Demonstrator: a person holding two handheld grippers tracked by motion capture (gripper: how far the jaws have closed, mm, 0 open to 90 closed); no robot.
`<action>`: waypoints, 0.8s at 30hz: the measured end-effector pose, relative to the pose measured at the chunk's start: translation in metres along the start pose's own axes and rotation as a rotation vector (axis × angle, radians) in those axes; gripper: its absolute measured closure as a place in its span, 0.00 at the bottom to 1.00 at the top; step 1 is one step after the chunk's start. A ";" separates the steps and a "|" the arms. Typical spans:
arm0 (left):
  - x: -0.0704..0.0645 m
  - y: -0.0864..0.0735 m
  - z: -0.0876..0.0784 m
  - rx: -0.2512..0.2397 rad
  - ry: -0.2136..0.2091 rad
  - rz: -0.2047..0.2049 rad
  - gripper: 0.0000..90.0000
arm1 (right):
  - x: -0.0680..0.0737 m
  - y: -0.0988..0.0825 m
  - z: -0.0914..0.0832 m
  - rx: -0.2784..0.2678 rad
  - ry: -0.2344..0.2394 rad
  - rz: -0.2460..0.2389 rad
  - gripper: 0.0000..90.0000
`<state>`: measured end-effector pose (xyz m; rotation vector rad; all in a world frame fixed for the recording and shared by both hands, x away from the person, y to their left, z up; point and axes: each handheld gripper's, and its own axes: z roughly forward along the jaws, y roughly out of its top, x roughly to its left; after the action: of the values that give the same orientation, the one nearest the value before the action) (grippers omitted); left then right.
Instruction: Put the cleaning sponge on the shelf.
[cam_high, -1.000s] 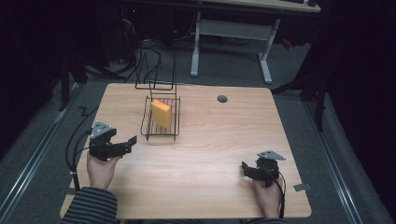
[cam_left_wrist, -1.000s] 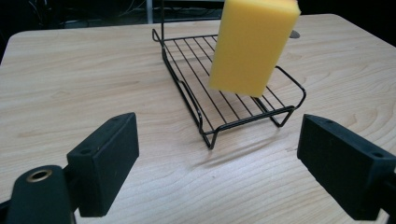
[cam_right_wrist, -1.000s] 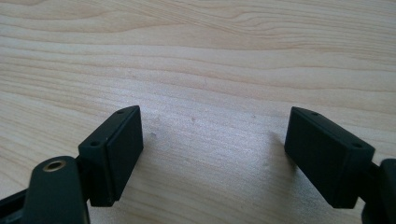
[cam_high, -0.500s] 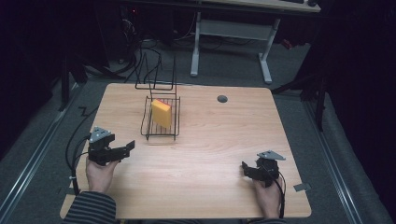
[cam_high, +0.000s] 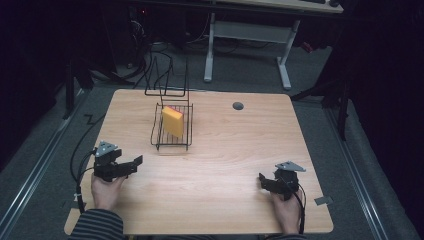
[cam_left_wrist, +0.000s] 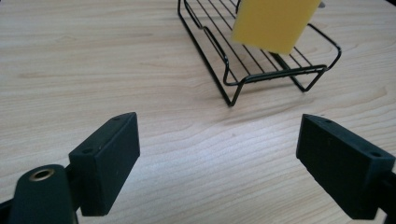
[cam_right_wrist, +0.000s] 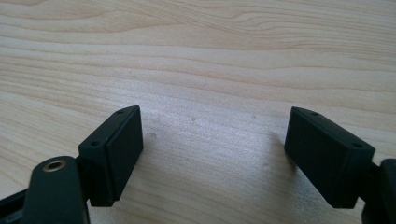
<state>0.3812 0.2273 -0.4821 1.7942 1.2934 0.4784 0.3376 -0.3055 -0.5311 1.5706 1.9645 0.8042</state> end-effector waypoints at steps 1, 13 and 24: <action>0.000 -0.002 0.001 0.004 0.004 0.000 0.16 | 0.000 0.000 0.000 0.000 0.000 0.000 0.22; 0.008 -0.016 0.009 0.036 0.011 -0.028 0.16 | 0.000 0.000 0.000 -0.002 0.000 0.000 0.22; 0.009 -0.028 0.018 0.070 0.032 -0.028 0.16 | 0.000 0.000 0.000 0.000 -0.001 0.001 0.22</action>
<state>0.3819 0.2312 -0.5162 1.8299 1.3704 0.4531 0.3376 -0.3054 -0.5311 1.5715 1.9635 0.8040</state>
